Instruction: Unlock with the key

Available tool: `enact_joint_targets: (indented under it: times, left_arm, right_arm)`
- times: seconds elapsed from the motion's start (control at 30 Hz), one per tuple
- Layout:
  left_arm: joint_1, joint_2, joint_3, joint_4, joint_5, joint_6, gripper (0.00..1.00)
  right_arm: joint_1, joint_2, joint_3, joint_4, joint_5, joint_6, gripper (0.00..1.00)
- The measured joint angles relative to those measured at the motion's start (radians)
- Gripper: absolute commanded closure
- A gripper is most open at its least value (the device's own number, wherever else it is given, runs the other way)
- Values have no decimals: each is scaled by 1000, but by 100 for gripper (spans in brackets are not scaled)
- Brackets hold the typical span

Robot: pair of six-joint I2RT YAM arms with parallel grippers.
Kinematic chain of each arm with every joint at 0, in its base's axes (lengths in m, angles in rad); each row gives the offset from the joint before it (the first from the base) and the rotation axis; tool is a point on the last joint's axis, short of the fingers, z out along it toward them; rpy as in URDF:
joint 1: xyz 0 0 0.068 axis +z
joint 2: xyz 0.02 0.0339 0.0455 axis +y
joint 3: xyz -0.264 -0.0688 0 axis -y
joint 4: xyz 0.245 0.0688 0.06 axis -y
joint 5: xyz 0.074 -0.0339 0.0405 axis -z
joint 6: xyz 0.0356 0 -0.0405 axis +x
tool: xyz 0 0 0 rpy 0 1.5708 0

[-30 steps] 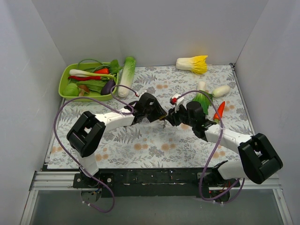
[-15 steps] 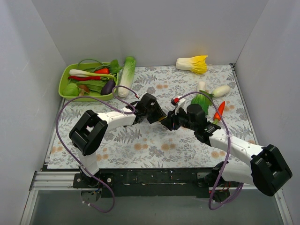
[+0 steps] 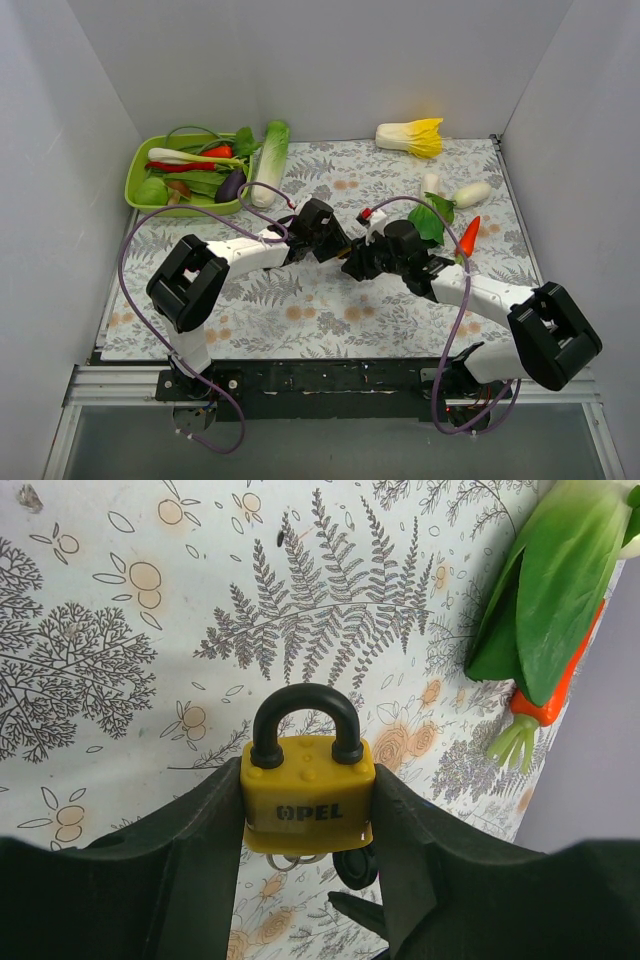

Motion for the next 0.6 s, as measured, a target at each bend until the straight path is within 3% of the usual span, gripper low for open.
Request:
enact_joint_targets:
  times: [0.6]
  left_arm:
    - [0,-1,0,0,-19,-3,100]
  right_arm:
    - [19,77,60,-24,141,5,54]
